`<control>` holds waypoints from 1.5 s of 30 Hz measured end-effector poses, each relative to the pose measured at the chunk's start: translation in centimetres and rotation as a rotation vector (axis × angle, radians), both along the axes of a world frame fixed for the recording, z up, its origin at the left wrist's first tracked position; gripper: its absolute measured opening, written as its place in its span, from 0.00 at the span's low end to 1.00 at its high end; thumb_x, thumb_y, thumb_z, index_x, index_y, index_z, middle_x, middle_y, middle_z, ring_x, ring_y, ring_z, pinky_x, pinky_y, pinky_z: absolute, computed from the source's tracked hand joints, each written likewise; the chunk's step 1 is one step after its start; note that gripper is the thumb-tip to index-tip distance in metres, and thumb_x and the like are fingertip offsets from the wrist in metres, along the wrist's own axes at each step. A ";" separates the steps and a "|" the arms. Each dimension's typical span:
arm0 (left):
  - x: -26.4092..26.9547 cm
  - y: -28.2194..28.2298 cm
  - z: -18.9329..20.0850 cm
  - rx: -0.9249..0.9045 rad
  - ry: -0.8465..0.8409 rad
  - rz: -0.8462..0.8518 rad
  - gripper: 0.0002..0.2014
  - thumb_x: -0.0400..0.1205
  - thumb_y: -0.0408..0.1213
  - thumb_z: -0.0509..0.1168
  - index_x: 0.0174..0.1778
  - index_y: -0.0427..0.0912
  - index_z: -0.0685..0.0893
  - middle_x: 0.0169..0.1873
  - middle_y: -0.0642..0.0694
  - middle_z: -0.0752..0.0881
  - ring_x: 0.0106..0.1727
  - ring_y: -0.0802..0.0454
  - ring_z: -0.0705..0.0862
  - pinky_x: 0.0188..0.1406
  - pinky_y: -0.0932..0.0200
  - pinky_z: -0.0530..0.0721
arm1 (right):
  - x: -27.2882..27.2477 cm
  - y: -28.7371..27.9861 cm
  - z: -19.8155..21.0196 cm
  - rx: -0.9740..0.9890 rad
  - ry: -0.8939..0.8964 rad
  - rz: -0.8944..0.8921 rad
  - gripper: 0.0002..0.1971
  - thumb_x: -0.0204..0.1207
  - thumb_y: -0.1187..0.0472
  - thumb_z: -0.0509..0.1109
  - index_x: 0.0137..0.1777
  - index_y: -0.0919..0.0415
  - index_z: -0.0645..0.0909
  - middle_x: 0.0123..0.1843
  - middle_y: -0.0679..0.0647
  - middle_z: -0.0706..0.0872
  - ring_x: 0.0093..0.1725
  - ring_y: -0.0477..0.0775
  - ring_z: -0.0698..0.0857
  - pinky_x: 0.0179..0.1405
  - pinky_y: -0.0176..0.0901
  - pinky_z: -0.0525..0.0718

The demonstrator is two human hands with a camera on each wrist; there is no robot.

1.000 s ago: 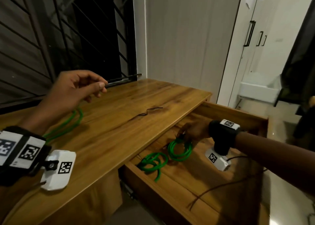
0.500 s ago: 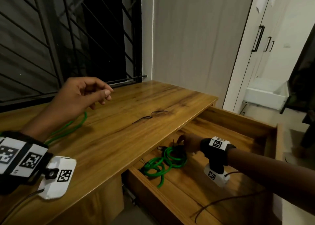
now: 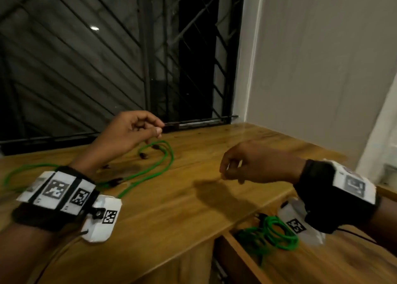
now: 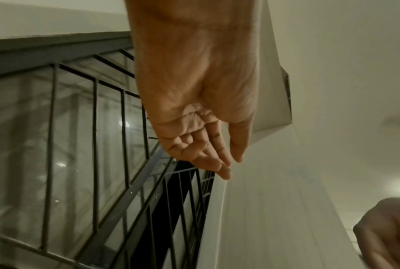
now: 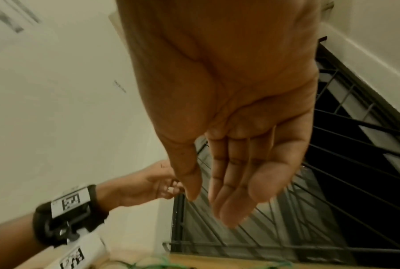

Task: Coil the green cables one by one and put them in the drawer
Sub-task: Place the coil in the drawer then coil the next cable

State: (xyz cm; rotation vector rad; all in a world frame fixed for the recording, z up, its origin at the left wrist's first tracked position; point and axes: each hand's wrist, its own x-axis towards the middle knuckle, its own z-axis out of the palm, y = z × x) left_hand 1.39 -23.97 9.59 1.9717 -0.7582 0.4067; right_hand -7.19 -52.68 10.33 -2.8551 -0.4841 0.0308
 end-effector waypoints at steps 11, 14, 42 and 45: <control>0.3 12.2 0.4 -0.073 0.070 0.304 0.13 0.77 0.45 0.75 0.45 0.37 0.89 0.30 0.33 0.82 0.33 0.50 0.76 0.39 0.56 0.72 | 8.8 16.3 2.3 0.371 0.020 0.222 0.05 0.81 0.60 0.72 0.48 0.56 0.89 0.41 0.49 0.93 0.35 0.45 0.91 0.33 0.45 0.86; 0.9 13.6 -0.4 -0.065 0.120 0.338 0.22 0.69 0.56 0.75 0.45 0.39 0.90 0.39 0.30 0.89 0.40 0.46 0.83 0.46 0.52 0.78 | 11.8 19.5 1.0 0.371 0.179 0.248 0.05 0.80 0.61 0.71 0.47 0.54 0.88 0.43 0.48 0.91 0.36 0.46 0.89 0.33 0.38 0.80; 2.6 16.8 -1.1 -0.242 -0.122 0.670 0.20 0.77 0.34 0.75 0.25 0.47 0.72 0.21 0.51 0.72 0.22 0.62 0.69 0.30 0.61 0.69 | 13.2 27.5 -5.0 -0.031 0.607 0.538 0.12 0.72 0.54 0.82 0.53 0.56 0.92 0.38 0.47 0.89 0.41 0.46 0.84 0.35 0.39 0.77; 2.5 16.8 -1.0 -0.243 -0.127 0.667 0.20 0.77 0.35 0.75 0.25 0.47 0.72 0.21 0.51 0.73 0.24 0.59 0.70 0.32 0.59 0.70 | 12.8 27.9 -5.2 -0.116 0.573 0.557 0.13 0.70 0.53 0.84 0.53 0.54 0.91 0.35 0.46 0.88 0.37 0.44 0.83 0.36 0.40 0.75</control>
